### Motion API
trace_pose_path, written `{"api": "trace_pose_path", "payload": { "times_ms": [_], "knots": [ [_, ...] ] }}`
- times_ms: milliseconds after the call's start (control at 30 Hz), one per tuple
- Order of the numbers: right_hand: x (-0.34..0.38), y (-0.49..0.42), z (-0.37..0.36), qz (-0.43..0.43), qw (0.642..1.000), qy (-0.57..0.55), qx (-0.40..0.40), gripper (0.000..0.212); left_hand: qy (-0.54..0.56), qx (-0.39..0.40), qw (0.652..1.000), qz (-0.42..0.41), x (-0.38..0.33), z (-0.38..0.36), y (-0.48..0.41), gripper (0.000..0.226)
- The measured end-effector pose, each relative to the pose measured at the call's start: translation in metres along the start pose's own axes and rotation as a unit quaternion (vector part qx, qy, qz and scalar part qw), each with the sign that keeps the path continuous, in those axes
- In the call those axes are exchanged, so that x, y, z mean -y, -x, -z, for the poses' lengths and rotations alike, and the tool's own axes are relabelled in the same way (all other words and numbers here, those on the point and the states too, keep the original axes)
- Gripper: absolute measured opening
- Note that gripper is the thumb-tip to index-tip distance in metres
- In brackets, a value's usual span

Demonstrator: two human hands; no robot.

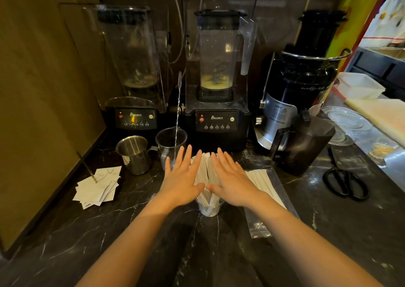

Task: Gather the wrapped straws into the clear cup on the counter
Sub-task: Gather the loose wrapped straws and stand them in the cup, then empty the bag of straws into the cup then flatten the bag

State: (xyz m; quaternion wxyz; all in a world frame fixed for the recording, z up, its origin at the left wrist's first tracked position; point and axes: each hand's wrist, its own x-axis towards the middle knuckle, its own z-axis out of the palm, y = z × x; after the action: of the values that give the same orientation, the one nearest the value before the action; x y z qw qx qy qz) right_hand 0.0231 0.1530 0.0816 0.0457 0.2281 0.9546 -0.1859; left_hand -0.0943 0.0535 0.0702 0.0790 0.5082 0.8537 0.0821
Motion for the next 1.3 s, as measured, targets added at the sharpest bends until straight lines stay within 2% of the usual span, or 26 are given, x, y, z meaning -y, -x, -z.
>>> {"api": "trace_pose_path", "payload": {
  "times_ms": [267,567,733,800,933,1000,1033,1200,1300],
  "knots": [
    [-0.012,0.013,0.019,-0.021,0.999,-0.011,-0.046,0.075,-0.008,-0.072,0.997,-0.013,-0.025,0.022,0.0,0.071],
    [-0.071,0.052,0.028,-0.122,0.988,-0.016,-0.097,0.074,-0.007,-0.114,0.991,-0.073,-0.09,0.005,-0.007,0.066],
    [-0.109,0.077,0.013,-0.194,0.977,-0.051,-0.075,0.075,0.001,-0.04,0.99,-0.132,-0.125,-0.031,-0.002,0.064],
    [-0.12,0.086,0.001,-0.221,0.971,-0.067,-0.056,0.075,-0.032,-0.054,0.985,-0.158,-0.131,-0.051,0.002,0.06],
    [-0.136,0.096,-0.026,-0.268,0.958,-0.102,-0.024,0.076,-0.06,-0.02,0.982,-0.179,-0.134,-0.08,0.01,0.058],
    [-0.14,0.098,-0.037,-0.291,0.949,-0.117,-0.019,0.075,-0.043,0.079,0.983,-0.161,-0.133,-0.096,0.012,0.062],
    [-0.14,0.099,-0.041,-0.302,0.945,-0.126,-0.02,0.075,-0.048,0.098,0.982,-0.156,-0.133,-0.101,0.013,0.064],
    [-0.14,0.102,-0.055,-0.336,0.928,-0.153,-0.045,0.073,-0.043,0.159,0.976,-0.142,-0.134,-0.119,0.013,0.066],
    [-0.139,0.102,-0.059,-0.351,0.918,-0.169,-0.068,0.071,-0.049,0.159,0.976,-0.137,-0.135,-0.122,0.013,0.064]
  ]
}}
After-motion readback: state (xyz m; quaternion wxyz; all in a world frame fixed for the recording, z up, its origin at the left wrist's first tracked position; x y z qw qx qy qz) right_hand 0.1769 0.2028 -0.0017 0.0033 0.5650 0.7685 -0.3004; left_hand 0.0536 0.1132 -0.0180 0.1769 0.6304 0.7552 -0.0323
